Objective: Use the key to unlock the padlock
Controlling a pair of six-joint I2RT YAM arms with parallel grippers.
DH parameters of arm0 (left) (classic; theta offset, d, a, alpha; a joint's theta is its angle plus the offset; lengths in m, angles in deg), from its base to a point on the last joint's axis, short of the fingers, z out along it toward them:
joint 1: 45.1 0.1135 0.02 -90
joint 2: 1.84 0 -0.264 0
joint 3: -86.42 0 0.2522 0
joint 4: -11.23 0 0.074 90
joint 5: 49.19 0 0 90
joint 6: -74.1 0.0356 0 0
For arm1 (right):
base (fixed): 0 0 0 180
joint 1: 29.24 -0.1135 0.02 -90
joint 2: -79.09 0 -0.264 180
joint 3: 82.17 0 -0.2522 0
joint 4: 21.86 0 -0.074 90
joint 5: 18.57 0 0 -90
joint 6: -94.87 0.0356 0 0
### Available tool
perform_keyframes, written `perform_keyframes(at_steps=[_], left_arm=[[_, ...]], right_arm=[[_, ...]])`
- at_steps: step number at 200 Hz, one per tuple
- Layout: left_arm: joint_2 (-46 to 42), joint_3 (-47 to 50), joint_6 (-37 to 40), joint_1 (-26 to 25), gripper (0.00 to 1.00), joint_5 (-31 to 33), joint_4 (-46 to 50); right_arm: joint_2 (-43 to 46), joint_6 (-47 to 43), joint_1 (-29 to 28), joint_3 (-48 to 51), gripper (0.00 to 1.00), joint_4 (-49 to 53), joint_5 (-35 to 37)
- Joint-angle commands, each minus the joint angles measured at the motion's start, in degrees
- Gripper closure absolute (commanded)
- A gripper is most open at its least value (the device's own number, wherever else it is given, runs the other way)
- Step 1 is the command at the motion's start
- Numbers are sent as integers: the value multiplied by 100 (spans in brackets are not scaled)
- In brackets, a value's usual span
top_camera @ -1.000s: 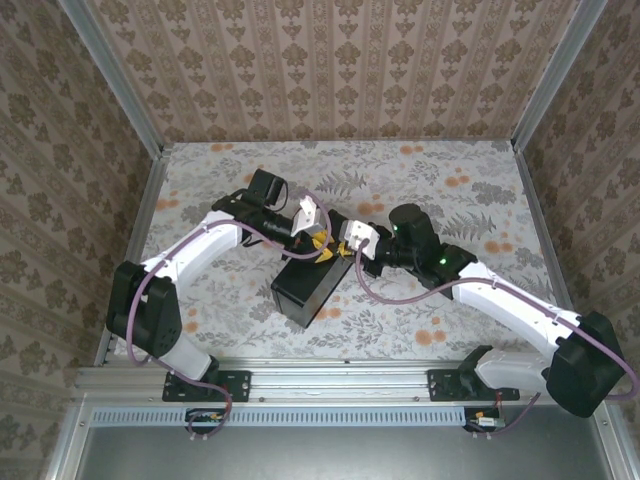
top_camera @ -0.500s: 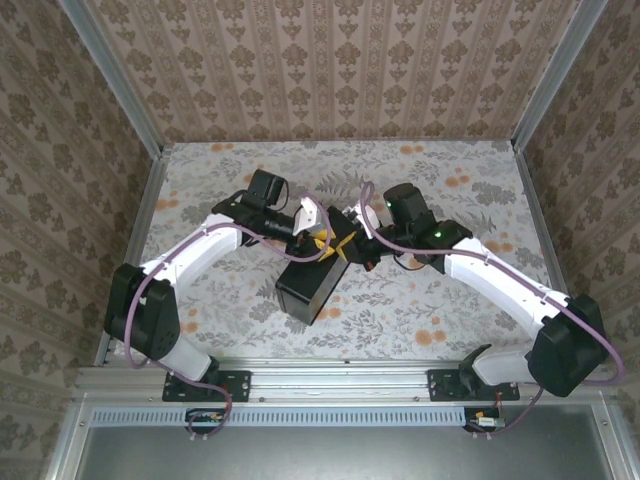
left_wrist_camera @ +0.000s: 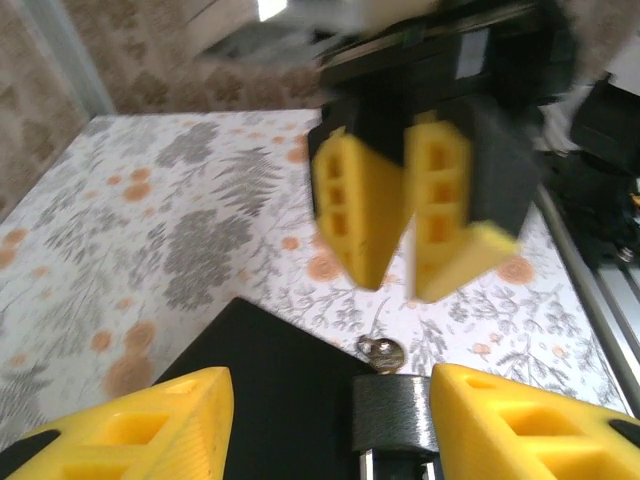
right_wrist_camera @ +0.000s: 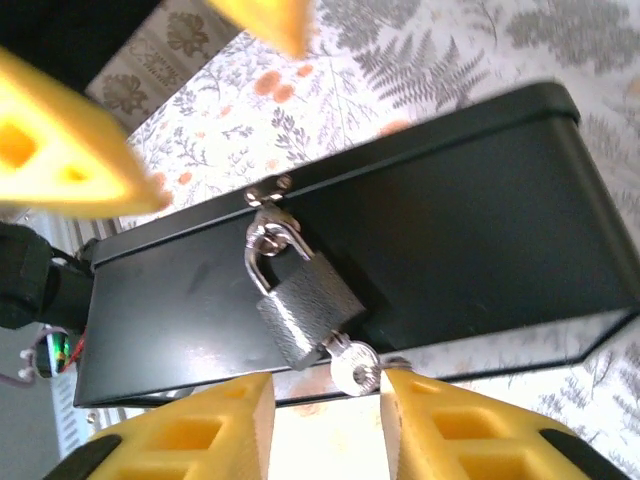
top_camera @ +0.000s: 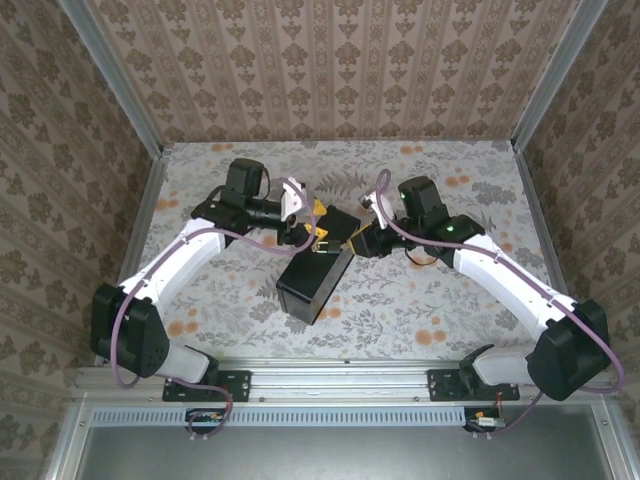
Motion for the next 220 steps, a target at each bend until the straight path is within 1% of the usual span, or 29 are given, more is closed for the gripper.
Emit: perform_keyframes(at_steps=[1, 4, 13, 21, 26, 41, 52, 60, 63, 75, 94, 108, 135, 137, 140, 165, 191, 220], left_arm=[[-73, 24, -1519, 70, 45, 1046, -311], [-68, 11, -1692, 221, 45, 1203, -285], [-54, -13, -2170, 282, 46, 1638, -147], [-58, -22, -2376, 298, 48, 1771, 130], [-86, -19, -2424, 295, 48, 1998, 331], [-305, 203, -2631, 227, 48, 2185, 611], [-549, 435, -2744, 189, 48, 2209, 706], [-726, 588, -2790, 149, 47, 2262, 753], [-787, 640, -2802, 148, 47, 2305, 784], [-1009, 787, -2781, 144, 46, 2382, 916], [-1195, 884, -2703, 149, 45, 2393, 1160], [-1202, 889, -2583, 149, 45, 2281, 1365], [-1158, 998, -2470, 143, 46, 2114, 1504], [-1151, 1008, -2464, 23, 46, 2114, 1510], [-1149, 1017, -2458, -20, 46, 2111, 1520], [-1150, 1126, -2435, -26, 46, 2070, 1458], [-1118, 1135, -2373, 8, 47, 2025, 1406], [-1060, 1092, -2378, 57, 48, 2042, 1385]], right_arm=[[52, -1395, -172, -167, 62, -74, -5], [30, -1536, -190, -176, 61, -85, 12], [-60, -1883, -241, -174, 60, -165, 36], [-153, -2141, -263, -180, 58, -208, 4], [-204, -2277, -264, -181, 57, -243, -23], [-345, -2684, -310, -194, 56, -217, -54], [-453, -2916, -350, -212, 55, -208, 18], [-471, -3039, -377, -246, 55, -209, 125], [-627, -3067, -385, -255, 55, -212, 179], [-769, -3144, -400, -311, 54, -237, 277], [-929, -3246, -405, -445, 53, -134, 93], [-1028, -3277, -413, -557, 52, -82, -25], [-1265, -3467, -444, -816, 52, 186, 0], [-1274, -3470, -447, -827, 52, 193, 4], [-1280, -3487, -448, -835, 52, 188, 14], [-1306, -3674, -507, -843, 52, 219, 68], [-1366, -3937, -627, -818, 54, 357, 226], [-1407, -4057, -795, -851, 63, 449, 492]])
